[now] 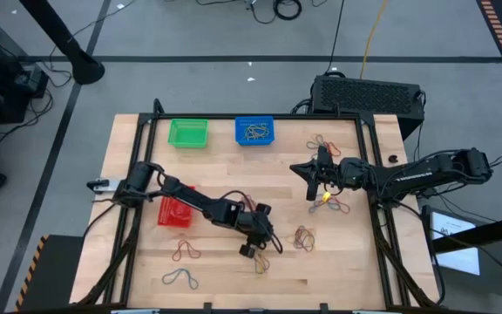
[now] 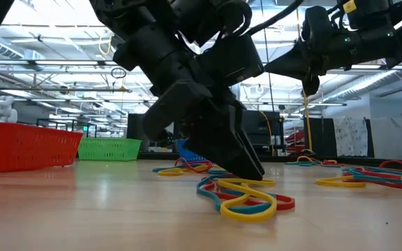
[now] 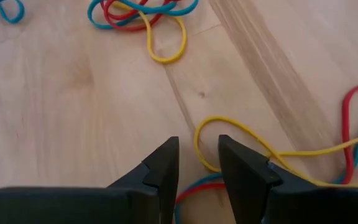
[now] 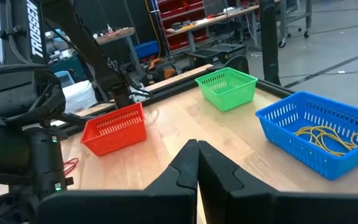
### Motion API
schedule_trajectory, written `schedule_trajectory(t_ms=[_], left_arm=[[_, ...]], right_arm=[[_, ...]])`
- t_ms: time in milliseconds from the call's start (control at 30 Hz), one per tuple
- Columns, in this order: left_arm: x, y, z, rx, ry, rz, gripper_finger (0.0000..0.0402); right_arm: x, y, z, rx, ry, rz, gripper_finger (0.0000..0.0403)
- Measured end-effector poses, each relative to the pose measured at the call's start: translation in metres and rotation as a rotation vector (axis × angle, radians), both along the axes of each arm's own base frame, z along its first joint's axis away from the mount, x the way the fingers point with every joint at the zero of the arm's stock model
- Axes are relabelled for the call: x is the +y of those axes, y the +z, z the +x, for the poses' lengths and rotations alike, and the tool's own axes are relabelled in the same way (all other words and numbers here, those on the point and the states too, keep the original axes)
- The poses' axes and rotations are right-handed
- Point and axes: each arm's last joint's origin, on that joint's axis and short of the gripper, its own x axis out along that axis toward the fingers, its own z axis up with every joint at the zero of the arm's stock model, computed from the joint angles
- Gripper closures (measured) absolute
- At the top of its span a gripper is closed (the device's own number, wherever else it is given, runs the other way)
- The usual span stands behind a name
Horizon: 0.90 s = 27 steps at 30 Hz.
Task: Sort rubber bands into baskets
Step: Put the yellow rubber band into the blue bin
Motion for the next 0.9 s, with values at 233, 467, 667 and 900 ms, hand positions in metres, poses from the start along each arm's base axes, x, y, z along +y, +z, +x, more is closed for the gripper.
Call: schedule_trajectory(t_ms=[233,467,667,900], left_arm=[[0.0,-0.001,-0.001,0.017,-0.009,0.003,0.0302],[-0.001,-0.001,-0.003,0.028,-0.051,0.0,0.0392],[0.001,0.021,-0.006,-0.019,-0.062,0.017,0.0396],[0.01,0.08,-0.018,-0.141,-0.017,0.17,0.0398]], right_arm=[[0.0,0.0,0.0,-0.004,-0.002,0.012,0.0403],[0.0,0.0,0.0,-0.007,-0.003,0.024,0.0403],[0.0,0.0,0.0,-0.009,-0.005,0.034,0.0403],[0.0,-0.002,0.0,0.015,-0.003,0.025,0.0403]])
